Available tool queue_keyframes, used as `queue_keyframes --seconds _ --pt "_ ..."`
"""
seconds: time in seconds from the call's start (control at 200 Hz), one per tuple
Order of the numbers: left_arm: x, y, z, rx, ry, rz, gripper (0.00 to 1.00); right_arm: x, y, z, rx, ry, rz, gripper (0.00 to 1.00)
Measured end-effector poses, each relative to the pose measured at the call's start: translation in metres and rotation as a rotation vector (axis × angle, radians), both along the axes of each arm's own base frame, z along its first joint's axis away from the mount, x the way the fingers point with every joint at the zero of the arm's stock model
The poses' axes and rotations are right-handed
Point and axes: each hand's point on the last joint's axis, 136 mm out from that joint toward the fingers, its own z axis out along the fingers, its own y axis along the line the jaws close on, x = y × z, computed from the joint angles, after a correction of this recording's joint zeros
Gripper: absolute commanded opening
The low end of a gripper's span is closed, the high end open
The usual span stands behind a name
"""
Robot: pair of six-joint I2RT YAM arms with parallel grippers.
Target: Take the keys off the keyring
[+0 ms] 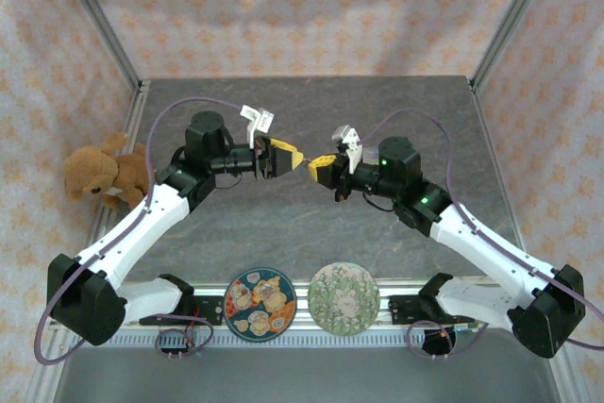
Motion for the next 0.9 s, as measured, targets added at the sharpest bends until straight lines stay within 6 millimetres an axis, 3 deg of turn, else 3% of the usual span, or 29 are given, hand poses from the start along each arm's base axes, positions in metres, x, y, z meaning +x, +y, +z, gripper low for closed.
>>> queue_keyframes --seconds 0.145,0.25,0.355,0.415,0.731,0.901 --pt "-0.005 -0.003 -0.002 0.01 -0.002 -0.026 0.42 0.001 0.001 -0.003 0.003 0.023 0.006 0.0" --pt "-0.005 -0.004 -0.001 0.013 -0.007 -0.031 0.28 0.002 0.001 -0.004 0.006 0.035 0.008 0.0" --pt "-0.006 -0.004 0.0 0.015 -0.012 -0.036 0.05 0.002 0.001 -0.003 0.011 0.039 0.011 0.0" --pt "-0.006 -0.004 0.0 0.015 -0.011 -0.037 0.0 0.002 0.001 -0.001 0.013 0.038 0.013 0.0" --pt "-0.002 -0.006 0.006 -0.01 0.007 -0.026 0.0 0.003 -0.001 0.003 0.028 -0.001 0.004 0.0" --pt "0.0 -0.005 0.013 -0.057 0.049 -0.022 0.0 -0.007 -0.004 0.004 0.044 -0.101 0.006 0.0"
